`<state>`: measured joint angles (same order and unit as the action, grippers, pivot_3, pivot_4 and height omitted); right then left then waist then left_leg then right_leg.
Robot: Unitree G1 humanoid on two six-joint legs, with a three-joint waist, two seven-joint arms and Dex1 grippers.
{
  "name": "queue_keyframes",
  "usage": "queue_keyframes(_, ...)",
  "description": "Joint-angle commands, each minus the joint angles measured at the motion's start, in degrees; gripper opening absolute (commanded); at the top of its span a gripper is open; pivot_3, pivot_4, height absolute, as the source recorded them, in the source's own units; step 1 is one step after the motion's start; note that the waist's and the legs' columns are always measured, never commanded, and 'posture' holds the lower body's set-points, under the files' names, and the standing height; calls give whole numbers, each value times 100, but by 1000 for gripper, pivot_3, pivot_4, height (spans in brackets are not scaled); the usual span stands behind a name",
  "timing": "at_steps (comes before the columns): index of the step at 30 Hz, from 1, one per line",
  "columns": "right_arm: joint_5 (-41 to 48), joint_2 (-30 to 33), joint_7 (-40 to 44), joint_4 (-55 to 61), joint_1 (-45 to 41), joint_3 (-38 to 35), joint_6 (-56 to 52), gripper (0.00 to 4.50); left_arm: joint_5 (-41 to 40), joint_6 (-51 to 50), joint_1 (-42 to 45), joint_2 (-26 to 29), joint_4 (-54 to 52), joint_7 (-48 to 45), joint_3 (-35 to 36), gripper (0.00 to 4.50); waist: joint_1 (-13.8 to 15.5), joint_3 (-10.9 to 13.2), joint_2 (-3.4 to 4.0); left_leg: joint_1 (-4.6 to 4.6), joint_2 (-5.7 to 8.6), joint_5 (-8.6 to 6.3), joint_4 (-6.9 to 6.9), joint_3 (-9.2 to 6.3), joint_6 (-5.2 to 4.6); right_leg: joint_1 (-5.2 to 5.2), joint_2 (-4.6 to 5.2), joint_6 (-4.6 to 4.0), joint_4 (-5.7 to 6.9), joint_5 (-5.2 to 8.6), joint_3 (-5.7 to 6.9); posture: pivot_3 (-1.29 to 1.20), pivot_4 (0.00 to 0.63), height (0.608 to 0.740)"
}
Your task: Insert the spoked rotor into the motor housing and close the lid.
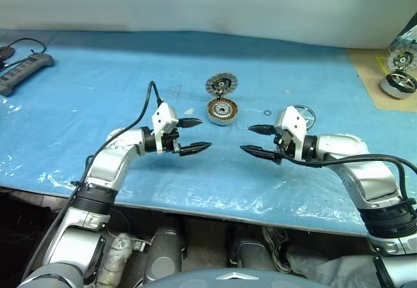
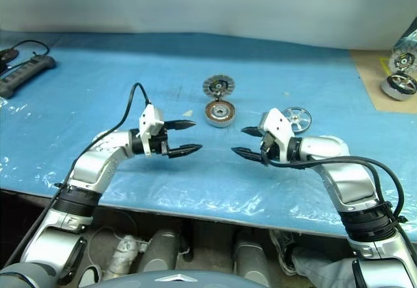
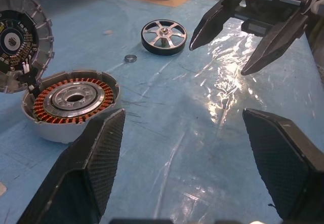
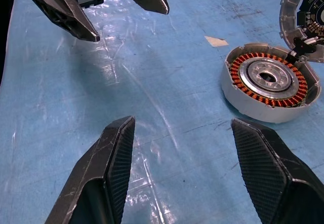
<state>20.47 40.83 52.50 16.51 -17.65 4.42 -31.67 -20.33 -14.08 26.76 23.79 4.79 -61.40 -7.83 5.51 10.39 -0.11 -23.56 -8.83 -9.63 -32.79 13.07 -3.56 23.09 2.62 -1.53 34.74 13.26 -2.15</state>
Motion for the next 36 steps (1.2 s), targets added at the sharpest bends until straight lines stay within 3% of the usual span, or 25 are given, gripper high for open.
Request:
queue_keyframes(1,93,52,-27,80,-27,-282,58,3205,-75,-29,44,0,-279,-34,4,4012,0,0,0,0,0,0,0,0,0,0,0,0,0,0,1,0,150,740)
queue_keyframes(24,-345,30,66,-565,-590,-46,378,3205,53,32,184,-20,-9,61,107,4012,-3,0,0,-5,-2,6,0,0,-7,-2,6,-2,1,1,16,0,150,740)
queue_keyframes(31,-870,-166,95,-1367,-1534,470,516,3205,172,123,63,59,142,164,155,4012,-33,0,0,-4,-6,14,0,0,-1,0,7,-2,9,1,26,0,150,740)
queue_keyframes(36,-1423,-675,201,-2722,-2764,1095,507,3205,47,-30,-108,26,119,428,365,4012,-61,0,0,-9,-7,16,0,-1,-1,3,7,-7,12,3,33,0,150,740)
